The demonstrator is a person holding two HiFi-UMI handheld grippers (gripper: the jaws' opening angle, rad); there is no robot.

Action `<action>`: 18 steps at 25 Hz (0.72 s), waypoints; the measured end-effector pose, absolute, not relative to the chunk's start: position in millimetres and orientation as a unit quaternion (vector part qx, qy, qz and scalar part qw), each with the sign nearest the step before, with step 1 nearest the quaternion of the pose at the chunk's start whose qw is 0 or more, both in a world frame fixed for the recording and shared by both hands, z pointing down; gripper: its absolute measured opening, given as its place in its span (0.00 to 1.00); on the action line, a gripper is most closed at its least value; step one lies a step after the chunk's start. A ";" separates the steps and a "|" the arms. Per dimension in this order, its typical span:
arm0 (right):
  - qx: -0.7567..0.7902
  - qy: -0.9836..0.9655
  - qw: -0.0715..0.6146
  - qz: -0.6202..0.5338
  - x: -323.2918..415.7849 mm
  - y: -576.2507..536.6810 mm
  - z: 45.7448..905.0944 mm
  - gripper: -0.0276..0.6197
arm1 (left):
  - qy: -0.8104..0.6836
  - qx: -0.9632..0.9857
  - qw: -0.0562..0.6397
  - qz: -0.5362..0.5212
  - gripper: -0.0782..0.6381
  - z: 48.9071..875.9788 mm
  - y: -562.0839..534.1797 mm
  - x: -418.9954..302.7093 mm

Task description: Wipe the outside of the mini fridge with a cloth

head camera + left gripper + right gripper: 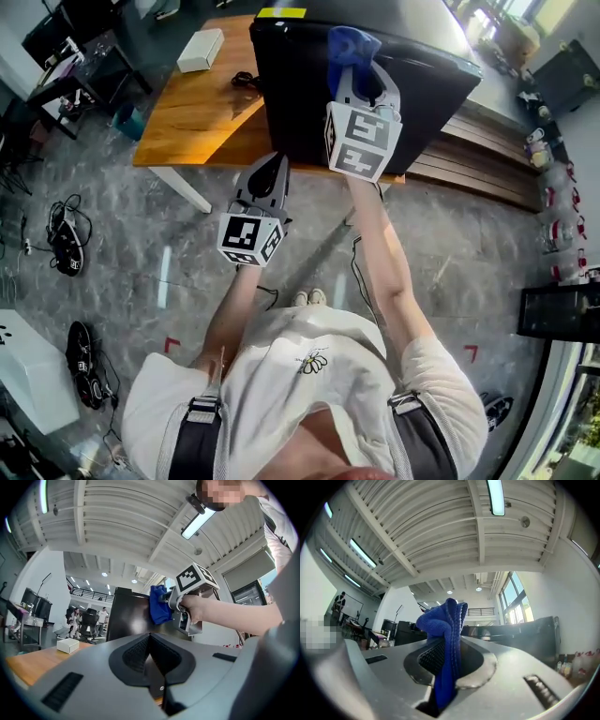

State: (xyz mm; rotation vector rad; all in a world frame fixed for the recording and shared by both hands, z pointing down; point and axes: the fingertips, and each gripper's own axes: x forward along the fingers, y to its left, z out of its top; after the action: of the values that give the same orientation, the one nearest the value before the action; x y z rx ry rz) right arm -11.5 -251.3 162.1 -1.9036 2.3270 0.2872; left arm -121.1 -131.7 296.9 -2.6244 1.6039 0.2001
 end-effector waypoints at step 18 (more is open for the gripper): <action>-0.731 0.676 0.039 0.091 151.5 -245.3 163.4 0.14 | 0.471 -0.879 0.030 0.064 0.12 296.1 -145.5 -61.6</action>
State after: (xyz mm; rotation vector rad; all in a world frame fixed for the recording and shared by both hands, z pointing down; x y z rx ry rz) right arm 151.5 -245.3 163.4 -2.2400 2.0712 0.2780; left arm -61.6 -145.5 296.1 -2.7100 1.4521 0.1965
